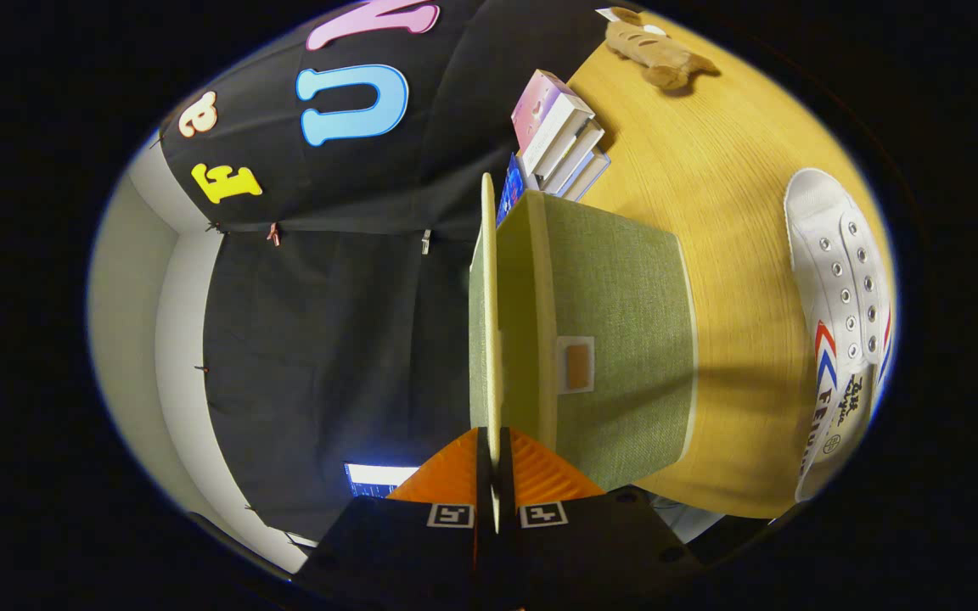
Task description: Open the storage box then place both shoes into the box .Put the left shoe in first, then the right shoe, with the right side of both shoes facing outward in a uniform manner.
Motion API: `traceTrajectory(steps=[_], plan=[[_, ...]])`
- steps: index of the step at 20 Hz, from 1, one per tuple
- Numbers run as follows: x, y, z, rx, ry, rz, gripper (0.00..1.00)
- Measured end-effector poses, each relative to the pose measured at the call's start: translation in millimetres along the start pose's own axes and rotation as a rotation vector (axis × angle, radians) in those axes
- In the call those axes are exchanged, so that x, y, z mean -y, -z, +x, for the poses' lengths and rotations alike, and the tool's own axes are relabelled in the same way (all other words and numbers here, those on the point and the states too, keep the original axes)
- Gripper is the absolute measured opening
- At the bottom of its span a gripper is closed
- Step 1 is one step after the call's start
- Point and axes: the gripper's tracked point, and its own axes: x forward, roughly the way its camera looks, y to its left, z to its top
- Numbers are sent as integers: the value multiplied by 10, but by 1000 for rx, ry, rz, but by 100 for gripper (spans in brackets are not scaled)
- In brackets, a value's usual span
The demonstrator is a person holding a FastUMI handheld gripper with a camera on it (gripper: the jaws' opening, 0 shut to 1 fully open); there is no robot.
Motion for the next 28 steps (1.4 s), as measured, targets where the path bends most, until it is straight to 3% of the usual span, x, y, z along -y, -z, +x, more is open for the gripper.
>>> traceTrajectory(steps=[7, 14, 28], plan=[[-786, 38, 141, -15, -15, -52, 5], [-1562, 168, 672, -30, -58, -168, 5], [-1957, 525, 2012, -60, 6, -158, 5]])
